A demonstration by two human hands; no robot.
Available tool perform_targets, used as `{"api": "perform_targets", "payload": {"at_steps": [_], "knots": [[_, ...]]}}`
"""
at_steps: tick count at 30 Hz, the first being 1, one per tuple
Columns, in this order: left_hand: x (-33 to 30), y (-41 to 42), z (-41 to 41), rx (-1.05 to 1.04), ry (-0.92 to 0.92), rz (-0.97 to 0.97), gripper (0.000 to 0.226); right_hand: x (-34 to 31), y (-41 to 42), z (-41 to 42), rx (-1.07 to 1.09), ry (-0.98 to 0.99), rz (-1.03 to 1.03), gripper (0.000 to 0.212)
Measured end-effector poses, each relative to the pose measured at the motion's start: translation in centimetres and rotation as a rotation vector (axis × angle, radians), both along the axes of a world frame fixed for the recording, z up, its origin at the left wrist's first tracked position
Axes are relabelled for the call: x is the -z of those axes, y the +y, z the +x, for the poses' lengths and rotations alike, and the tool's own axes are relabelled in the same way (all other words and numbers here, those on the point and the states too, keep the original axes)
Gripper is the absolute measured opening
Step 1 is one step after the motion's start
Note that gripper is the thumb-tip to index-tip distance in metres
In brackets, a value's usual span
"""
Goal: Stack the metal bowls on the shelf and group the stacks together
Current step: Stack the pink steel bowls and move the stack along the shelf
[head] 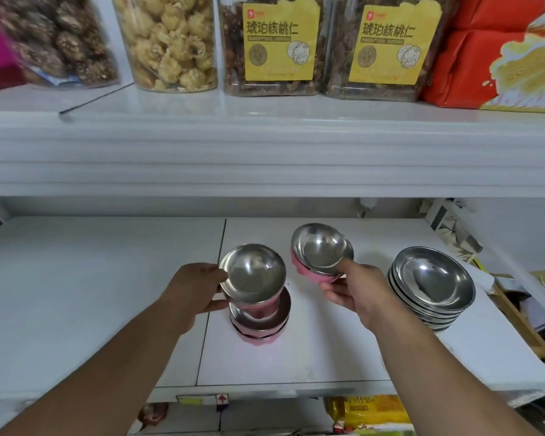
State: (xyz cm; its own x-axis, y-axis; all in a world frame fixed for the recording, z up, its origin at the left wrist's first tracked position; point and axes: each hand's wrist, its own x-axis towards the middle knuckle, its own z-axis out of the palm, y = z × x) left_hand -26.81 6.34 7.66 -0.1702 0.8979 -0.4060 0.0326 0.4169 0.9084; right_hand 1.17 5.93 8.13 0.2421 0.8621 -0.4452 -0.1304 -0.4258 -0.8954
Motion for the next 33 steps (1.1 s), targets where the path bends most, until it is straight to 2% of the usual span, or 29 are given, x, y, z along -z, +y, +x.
{"api": "perform_targets", "payload": {"at_steps": [8, 12, 14, 17, 20, 26, 30, 33], "knots": [[0.9, -1.1, 1.7, 0.049, 0.215, -0.014, 0.011, -1.8, -1.8, -1.8, -0.101, -0.013, 0.033, 0.022], [1.4, -1.1, 1.7, 0.053, 0.256, -0.001, 0.008, -2.1, -2.3, -2.8, -0.170, -0.029, 0.031, 0.023], [1.5, -1.2, 1.6, 0.058, 0.240, -0.005, 0.007, -2.2, -2.4, -3.3, -0.200, -0.045, 0.022, 0.022], [1.6, -1.6, 1.4, 0.039, 0.199, -0.013, 0.024, -2.2, -2.5, -4.2, -0.236, -0.056, -0.005, 0.020], [2.0, -1.9, 1.0, -0.017, 0.147, -0.032, 0.030, -2.2, -2.7, -5.2, -0.281, -0.069, -0.029, 0.020], [3.1, -2.8, 0.6, -0.050, 0.045, -0.050, 0.030, -2.1, -3.1, -6.6, -0.355, -0.111, -0.065, 0.020], [4.2, -3.2, 0.4, -0.029, 0.023, -0.057, 0.036, -1.5, -3.3, -6.7, -0.351, -0.122, -0.065, 0.020], [5.0, -3.4, 0.4, -0.036, -0.050, -0.067, 0.043, -0.6, -3.4, -6.1, -0.271, -0.139, -0.043, 0.025]]}}
